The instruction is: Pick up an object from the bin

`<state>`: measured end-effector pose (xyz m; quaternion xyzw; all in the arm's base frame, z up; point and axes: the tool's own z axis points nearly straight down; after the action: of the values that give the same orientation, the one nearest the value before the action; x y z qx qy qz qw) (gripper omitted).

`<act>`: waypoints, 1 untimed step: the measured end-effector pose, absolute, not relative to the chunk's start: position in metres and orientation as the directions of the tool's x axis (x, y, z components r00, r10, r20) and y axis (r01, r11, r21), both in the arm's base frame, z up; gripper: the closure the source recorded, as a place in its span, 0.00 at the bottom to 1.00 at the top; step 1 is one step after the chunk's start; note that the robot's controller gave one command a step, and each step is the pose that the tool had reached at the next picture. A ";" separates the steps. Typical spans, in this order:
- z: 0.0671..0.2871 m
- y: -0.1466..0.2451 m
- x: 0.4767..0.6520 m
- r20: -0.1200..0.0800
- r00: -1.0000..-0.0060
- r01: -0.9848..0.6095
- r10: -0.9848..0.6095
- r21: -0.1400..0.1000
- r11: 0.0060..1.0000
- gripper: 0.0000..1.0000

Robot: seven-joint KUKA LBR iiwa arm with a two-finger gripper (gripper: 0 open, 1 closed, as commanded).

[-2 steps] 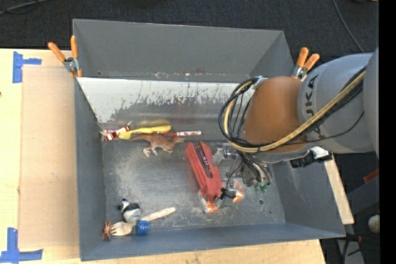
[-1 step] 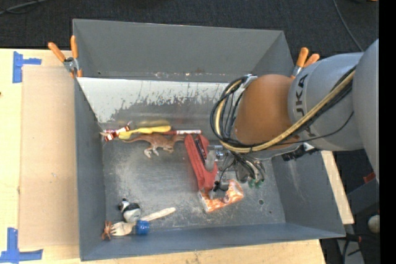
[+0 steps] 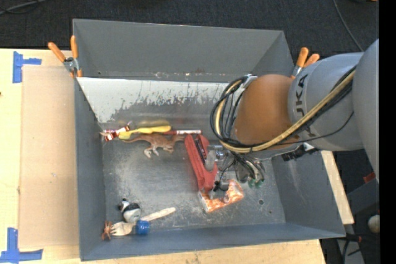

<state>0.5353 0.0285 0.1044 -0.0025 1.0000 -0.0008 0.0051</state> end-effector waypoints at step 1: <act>0.090 0.024 0.543 -0.016 -0.993 -0.120 -0.120 0.001 0.993 1.00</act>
Offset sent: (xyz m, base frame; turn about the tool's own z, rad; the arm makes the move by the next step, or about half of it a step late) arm 0.0338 -0.0189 -0.0068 -0.2573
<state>0.5427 0.0236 0.0897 -0.0600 0.9982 0.0011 0.0080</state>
